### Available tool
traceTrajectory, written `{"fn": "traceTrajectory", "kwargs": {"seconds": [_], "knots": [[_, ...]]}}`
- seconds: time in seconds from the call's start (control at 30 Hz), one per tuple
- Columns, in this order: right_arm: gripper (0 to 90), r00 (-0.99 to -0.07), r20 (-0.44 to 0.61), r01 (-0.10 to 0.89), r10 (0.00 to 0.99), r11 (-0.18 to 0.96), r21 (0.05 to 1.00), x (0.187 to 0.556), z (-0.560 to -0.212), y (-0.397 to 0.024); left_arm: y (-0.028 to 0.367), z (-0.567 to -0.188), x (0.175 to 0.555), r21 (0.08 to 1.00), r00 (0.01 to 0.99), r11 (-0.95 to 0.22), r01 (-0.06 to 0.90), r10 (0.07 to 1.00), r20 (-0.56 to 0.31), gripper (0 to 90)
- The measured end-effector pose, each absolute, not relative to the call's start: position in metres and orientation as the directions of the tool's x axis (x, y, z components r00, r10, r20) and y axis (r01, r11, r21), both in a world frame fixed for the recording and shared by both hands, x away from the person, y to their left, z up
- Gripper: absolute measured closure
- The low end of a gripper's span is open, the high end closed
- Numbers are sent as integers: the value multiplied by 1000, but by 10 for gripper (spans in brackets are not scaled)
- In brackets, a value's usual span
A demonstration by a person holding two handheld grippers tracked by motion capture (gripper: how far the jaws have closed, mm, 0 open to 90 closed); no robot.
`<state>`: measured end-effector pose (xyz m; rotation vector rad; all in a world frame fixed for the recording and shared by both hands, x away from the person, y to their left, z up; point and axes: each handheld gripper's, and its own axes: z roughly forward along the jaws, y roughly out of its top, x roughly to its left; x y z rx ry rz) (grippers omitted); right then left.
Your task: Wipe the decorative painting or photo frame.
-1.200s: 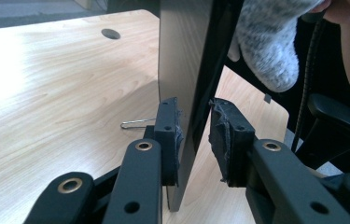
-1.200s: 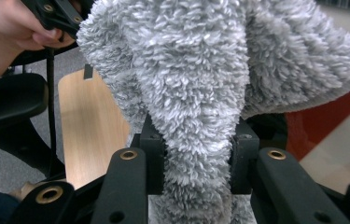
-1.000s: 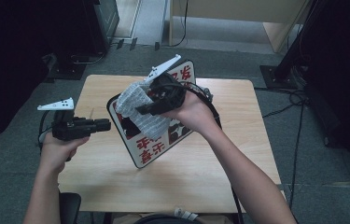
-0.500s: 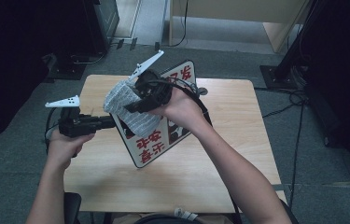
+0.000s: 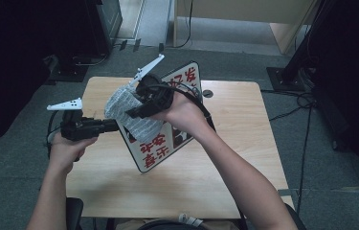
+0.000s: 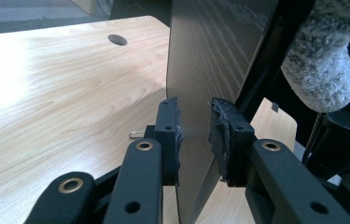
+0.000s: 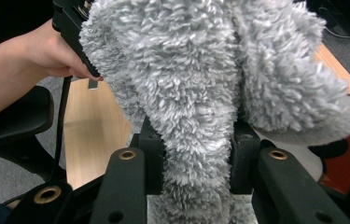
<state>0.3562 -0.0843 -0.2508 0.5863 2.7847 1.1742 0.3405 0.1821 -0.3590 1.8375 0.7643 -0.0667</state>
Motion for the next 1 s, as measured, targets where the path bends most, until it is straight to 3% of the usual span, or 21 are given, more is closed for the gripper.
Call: {"fn": "traceTrajectory", "kwargs": {"seconds": [1.0], "knots": [[655,-932,80,309,354,655,689,351,-274,-85,181,-359,340,825,790,-197,530,469,-395,724]]}}
